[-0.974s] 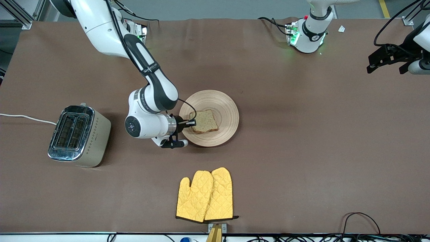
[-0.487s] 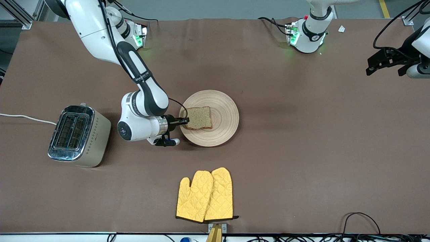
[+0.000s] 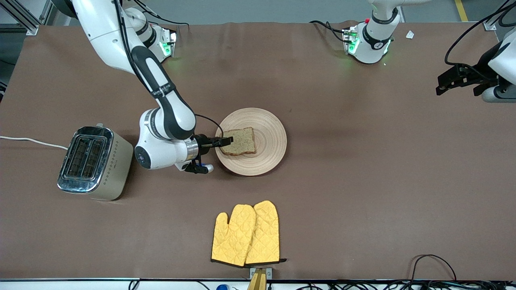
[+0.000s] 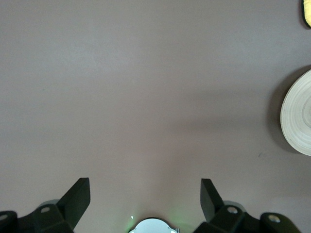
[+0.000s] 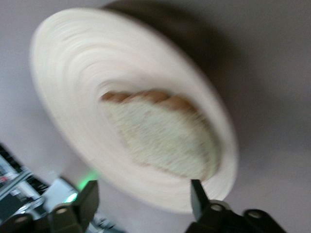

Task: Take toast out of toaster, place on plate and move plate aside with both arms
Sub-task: 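Withdraw the right gripper while the left gripper reaches toward the plate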

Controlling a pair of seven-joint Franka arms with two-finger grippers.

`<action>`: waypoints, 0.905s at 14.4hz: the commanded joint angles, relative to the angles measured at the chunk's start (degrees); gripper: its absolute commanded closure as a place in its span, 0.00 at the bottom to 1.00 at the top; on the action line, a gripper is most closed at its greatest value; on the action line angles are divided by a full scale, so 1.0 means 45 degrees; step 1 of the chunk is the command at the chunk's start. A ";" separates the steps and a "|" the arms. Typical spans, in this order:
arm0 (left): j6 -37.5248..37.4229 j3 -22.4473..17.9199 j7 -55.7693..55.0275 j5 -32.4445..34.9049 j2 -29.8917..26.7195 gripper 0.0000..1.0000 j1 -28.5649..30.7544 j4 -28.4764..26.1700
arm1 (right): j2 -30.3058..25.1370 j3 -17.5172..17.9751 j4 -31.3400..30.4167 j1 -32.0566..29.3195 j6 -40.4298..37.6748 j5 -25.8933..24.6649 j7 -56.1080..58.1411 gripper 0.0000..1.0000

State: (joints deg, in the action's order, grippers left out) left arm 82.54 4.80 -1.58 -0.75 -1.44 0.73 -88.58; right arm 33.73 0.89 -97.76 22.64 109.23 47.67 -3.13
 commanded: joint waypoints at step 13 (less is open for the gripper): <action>0.3684 0.0125 0.0058 -0.4340 0.2136 0.00 -0.0142 -0.1562 | -0.5112 -0.2052 0.0685 -0.1144 -0.2575 -0.8165 -0.0399 0.00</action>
State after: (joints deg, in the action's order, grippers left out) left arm 94.91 5.23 -1.67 -16.16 7.98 -0.07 -91.94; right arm 14.15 -8.89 -94.89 17.54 97.99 16.79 -4.89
